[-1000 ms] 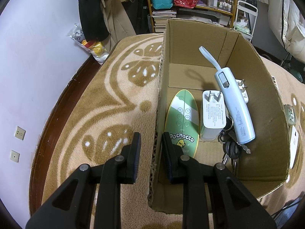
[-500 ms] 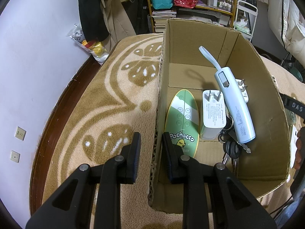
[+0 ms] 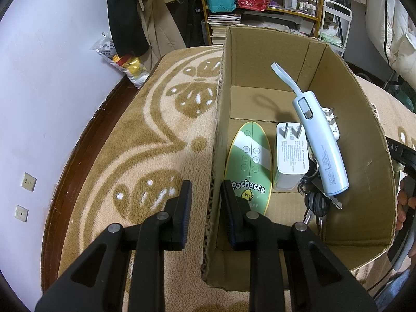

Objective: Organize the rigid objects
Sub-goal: 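Move the right gripper down onto the white remote control, then close the right gripper on the white remote and lift it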

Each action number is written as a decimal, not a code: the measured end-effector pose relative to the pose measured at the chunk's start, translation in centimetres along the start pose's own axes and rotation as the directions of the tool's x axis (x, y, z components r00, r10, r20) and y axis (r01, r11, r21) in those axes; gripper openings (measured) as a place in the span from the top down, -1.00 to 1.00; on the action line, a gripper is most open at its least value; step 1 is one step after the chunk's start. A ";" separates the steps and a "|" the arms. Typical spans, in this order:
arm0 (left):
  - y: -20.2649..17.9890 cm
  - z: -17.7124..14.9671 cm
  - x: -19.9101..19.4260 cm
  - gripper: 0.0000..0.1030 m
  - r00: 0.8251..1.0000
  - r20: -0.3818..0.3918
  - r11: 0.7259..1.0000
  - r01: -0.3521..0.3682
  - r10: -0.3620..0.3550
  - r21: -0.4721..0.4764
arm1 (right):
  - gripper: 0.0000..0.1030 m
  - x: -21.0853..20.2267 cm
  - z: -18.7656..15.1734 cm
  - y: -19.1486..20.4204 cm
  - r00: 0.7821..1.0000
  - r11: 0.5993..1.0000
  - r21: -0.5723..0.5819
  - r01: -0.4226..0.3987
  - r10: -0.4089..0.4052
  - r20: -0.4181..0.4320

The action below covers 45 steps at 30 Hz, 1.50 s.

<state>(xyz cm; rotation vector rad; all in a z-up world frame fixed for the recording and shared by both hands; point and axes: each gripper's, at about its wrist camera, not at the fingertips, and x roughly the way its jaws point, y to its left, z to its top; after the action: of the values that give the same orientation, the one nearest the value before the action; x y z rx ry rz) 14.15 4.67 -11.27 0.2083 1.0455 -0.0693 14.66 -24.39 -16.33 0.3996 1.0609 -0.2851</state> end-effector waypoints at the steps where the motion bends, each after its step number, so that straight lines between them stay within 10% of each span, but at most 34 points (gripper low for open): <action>1: 0.0 0.0 0.0 0.56 1.000 0.000 1.000 0.000 0.000 -0.001 | -0.18 0.1 -0.1 0.2 1.000 1.000 -0.016 0.011 -0.011 -0.002; 4: 0.1 0.0 0.0 0.55 1.000 0.000 1.000 0.004 -0.004 -0.006 | 0.17 -0.4 -0.2 0.6 0.998 0.997 -0.022 0.068 -0.068 -0.008; 21: 0.3 0.1 -0.1 0.55 1.000 0.002 1.000 0.003 -0.003 -0.006 | 0.24 -3.9 -0.9 0.0 0.995 0.995 0.069 -0.069 0.064 0.074; 24: 0.3 0.1 -0.1 0.55 1.000 0.001 1.000 0.004 -0.004 -0.007 | 0.66 -4.5 -0.7 0.1 0.995 0.996 0.061 -0.063 0.058 0.082; 45: 0.3 0.0 -0.1 0.55 1.000 0.002 1.000 0.003 -0.003 -0.006 | 0.67 -9.2 0.5 2.3 0.969 0.998 0.032 -0.060 0.050 0.241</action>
<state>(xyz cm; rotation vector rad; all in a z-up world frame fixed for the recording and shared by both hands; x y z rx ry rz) 14.17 4.91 -11.12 0.2008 1.0444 -0.0690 11.77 -22.26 -7.53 0.4181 0.8068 -0.2974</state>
